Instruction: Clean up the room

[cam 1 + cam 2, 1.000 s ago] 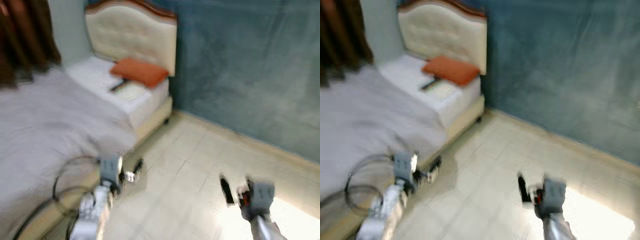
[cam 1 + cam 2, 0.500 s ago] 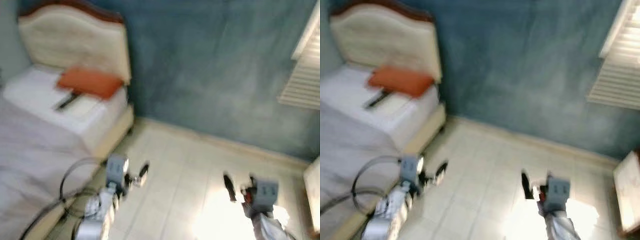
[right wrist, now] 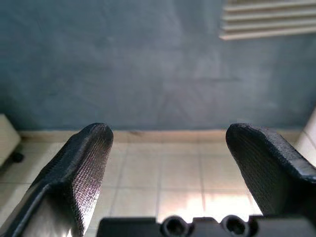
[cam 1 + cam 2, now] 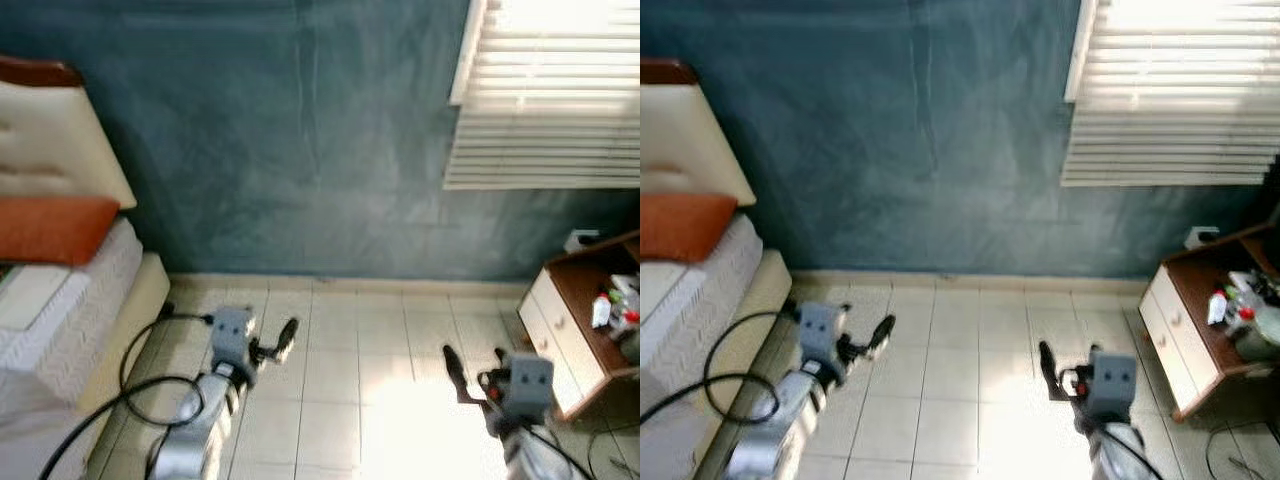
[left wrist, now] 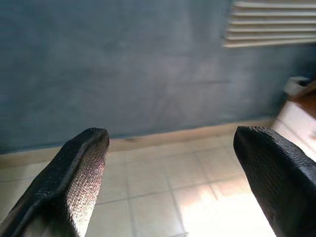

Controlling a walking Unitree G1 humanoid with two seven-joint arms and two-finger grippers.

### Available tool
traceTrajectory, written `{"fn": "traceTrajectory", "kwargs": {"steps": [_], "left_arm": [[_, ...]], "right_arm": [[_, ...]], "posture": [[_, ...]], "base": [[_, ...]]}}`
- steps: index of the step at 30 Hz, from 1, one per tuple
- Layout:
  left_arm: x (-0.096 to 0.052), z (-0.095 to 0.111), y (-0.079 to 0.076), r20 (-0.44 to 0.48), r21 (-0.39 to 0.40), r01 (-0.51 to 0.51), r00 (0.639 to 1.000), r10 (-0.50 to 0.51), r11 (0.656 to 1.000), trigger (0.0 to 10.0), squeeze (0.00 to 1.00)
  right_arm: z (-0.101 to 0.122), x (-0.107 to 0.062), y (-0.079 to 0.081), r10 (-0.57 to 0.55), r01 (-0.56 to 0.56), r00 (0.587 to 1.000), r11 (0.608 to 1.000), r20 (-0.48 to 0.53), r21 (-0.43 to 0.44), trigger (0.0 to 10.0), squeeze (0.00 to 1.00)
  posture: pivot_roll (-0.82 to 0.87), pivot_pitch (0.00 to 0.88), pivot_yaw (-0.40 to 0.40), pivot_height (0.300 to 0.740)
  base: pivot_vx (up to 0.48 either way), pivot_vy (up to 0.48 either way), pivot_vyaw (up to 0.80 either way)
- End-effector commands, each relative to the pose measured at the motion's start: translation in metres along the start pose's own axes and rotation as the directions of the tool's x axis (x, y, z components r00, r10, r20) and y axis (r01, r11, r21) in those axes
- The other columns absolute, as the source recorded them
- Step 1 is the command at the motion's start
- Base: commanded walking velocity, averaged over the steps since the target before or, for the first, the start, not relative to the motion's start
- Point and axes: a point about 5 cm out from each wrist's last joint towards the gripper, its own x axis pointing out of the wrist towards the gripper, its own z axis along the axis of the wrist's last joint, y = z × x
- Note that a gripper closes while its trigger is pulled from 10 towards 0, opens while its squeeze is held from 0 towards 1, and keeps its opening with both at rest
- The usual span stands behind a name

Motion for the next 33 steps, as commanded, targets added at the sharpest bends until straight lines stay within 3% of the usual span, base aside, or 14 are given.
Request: {"fn": "traceTrajectory", "kwargs": {"steps": [1, 14, 16, 17, 21, 24, 28, 33], "left_arm": [[-0.004, -0.004, 0.013, -0.025, 0.017, -0.064, 0.998, 0.064, 0.998, 10.0, 0.00], [-0.005, -0.003, 0.007, -0.022, 0.009, -0.037, 0.999, 0.037, 0.999, 10.0, 0.00], [-0.017, -0.001, 0.010, -0.008, 0.005, -0.026, 1.000, 0.026, 1.000, 10.0, 0.00], [-0.034, -0.002, 0.012, -0.013, 0.009, 0.003, 1.000, -0.002, 1.000, 10.0, 0.00], [-0.071, -0.006, 0.015, -0.048, 0.006, 0.034, 0.998, -0.033, 0.999, 10.0, 0.00], [-0.091, -0.007, 0.013, -0.068, -0.062, 0.024, 0.997, -0.028, 0.998, 10.0, 0.00], [-0.089, -0.007, 0.004, -0.075, -0.057, 0.007, 0.997, -0.011, 0.998, 10.0, 0.00], [-0.083, 0.000, 0.009, -0.024, -0.088, -0.106, 0.994, 0.104, 0.990, 10.0, 0.00]], "right_arm": [[0.003, 0.003, 0.010, 0.036, -0.036, 0.999, 0.999, 0.014, 0.013, 10.0, 0.00], [0.003, 0.002, 0.010, 0.038, -0.038, 0.999, 0.999, 0.016, 0.020, 10.0, 0.00], [0.006, -0.005, 0.013, 0.063, -0.064, 0.998, 0.997, 0.027, 0.042, 10.0, 0.00], [0.008, -0.015, 0.019, 0.112, -0.113, 0.993, 0.992, 0.024, 0.055, 10.0, 0.00], [0.007, -0.038, 0.026, 0.193, -0.193, 0.981, 0.978, -0.002, 0.075, 10.0, 0.00], [0.008, -0.045, 0.024, 0.223, -0.221, 0.975, 0.972, -0.014, 0.087, 10.0, 0.00], [0.011, -0.043, 0.025, 0.252, -0.247, 0.968, 0.961, -0.021, 0.121, 10.0, 0.00], [0.011, -0.043, 0.034, 0.312, -0.304, 0.949, 0.944, -0.045, 0.127, 10.0, 0.00]], "posture": [[-0.09, 0.000, 0.011, 0.740], [-0.08, 0.000, 0.020, 0.740], [-0.08, 0.000, 0.023, 0.740], [-0.08, 0.000, 0.024, 0.740], [-0.08, 0.000, 0.025, 0.740], [-0.08, 0.000, 0.027, 0.740], [-0.07, 0.000, 0.023, 0.740], [-0.07, 0.000, 0.013, 0.740]], "base": [[0.480, 0.000, 0.00], [0.480, 0.000, 0.00], [0.480, 0.000, 0.00], [0.480, 0.000, 0.00], [0.480, 0.000, 0.00], [0.160, 0.000, 0.00], [0.000, 0.000, 0.00], [0.000, 0.000, 0.00]]}}
